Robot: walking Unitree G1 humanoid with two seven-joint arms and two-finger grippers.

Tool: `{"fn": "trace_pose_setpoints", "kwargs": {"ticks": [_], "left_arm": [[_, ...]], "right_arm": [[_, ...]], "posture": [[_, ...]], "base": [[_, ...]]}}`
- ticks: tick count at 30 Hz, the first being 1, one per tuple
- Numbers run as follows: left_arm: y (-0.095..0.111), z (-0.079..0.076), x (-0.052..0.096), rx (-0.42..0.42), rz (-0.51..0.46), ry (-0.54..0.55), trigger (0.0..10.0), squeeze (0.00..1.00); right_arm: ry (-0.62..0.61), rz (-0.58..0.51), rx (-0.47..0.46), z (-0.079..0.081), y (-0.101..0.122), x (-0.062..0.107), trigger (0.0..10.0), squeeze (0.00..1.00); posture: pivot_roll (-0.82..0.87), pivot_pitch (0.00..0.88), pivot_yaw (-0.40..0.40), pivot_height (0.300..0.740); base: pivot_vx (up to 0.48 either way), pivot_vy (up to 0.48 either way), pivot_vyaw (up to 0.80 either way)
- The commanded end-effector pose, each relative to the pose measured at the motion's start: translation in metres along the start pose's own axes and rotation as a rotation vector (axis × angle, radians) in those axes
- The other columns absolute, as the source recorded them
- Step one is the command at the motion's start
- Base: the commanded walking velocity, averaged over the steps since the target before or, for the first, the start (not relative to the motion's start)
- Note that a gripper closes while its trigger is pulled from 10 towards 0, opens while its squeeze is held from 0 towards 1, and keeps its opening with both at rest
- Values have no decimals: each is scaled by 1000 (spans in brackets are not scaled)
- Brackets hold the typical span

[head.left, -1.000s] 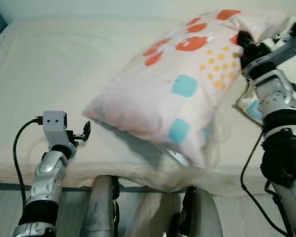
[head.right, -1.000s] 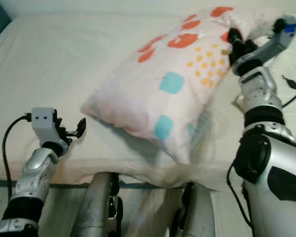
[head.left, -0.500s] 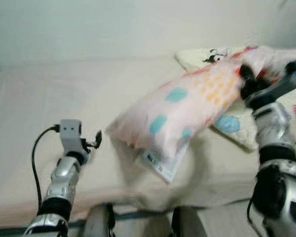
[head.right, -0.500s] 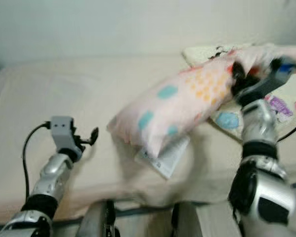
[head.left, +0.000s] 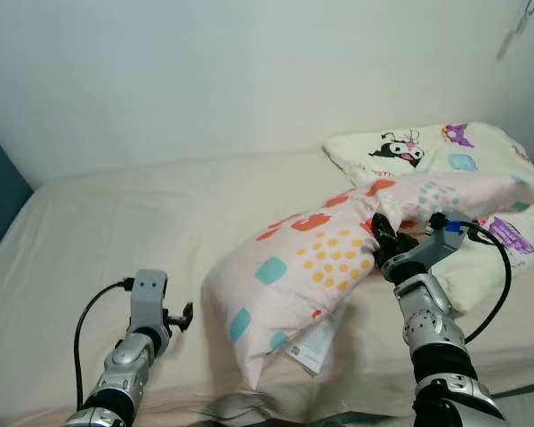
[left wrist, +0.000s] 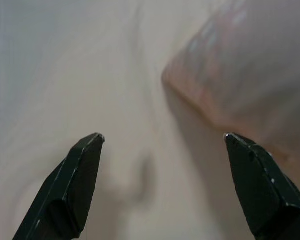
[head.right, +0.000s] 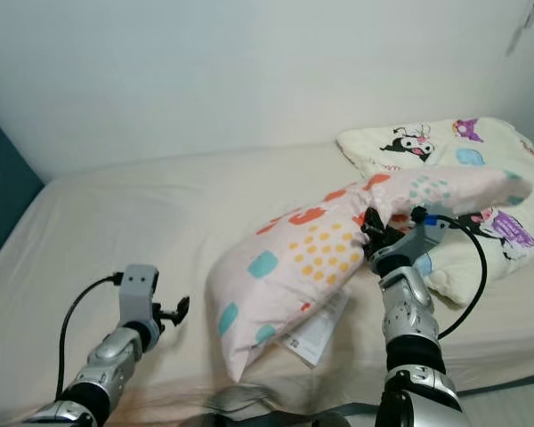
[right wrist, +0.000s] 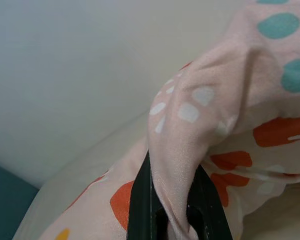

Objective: Clean up the room

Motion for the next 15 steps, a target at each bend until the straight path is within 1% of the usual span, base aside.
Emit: {"fn": "trace_pose_setpoints", "kwargs": {"ticks": [1,3,5,6,7,8,9,10,11,12,13,14,15], "left_arm": [[-27,-6,8,-34,106,-15,10000,0],[-27,-6,8,-34,106,-15,10000,0],[-52,-10,17,-41,194,-12,10000,0],[-52,-10,17,-41,194,-12,10000,0],[-63,-11,23,-43,234,-9,10000,0],[-63,-11,23,-43,234,-9,10000,0],[-72,-11,27,-42,266,-6,10000,0],[-72,-11,27,-42,266,-6,10000,0],[-95,-10,41,-42,348,8,10000,0],[-106,-10,48,-42,386,12,10000,0],[-106,-10,48,-42,386,12,10000,0],[-119,-9,57,-50,438,14,10000,0],[-123,-9,60,-54,455,13,10000,0]], "right_arm": [[25,7,16,8,-4,0,0,0],[25,7,16,8,-4,0,0,0],[21,48,18,8,-15,1,0,0],[21,48,18,8,-15,1,0,0],[20,69,19,8,-20,1,0,0],[20,69,19,8,-20,1,0,0],[14,85,27,9,-25,1,0,0],[14,85,27,9,-25,1,0,0],[-13,120,64,9,-38,2,0,0],[-18,135,66,9,-45,3,0,0],[-18,135,66,9,-45,3,0,0],[-26,158,53,9,-54,7,314,0],[-30,168,45,8,-57,8,314,0]], "posture": [[31,0,37,699],[31,0,37,699],[42,0,15,708],[42,0,15,708],[47,0,6,713],[47,0,6,713],[47,0,6,717],[47,0,6,717],[60,0,-7,722],[62,0,-8,722],[62,0,-8,722],[69,0,-15,722],[69,0,-15,722]], "base": [[0,0,0],[0,0,0],[0,0,0],[0,0,0],[0,0,0],[0,0,0],[0,0,0],[0,0,0],[0,0,0],[0,0,0],[0,0,0],[0,0,0],[0,0,0]]}}
Point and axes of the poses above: a point about 5 cm out from each wrist's last joint towards the gripper, its own x axis pointing back from the gripper into the wrist, its own y axis along the axis of the wrist's last joint, z = x × y, the point moved 2 cm from there along -x, pointing out of the wrist towards the gripper, and after that the axes turned 10 degrees about -x, right-handed, at the moved point
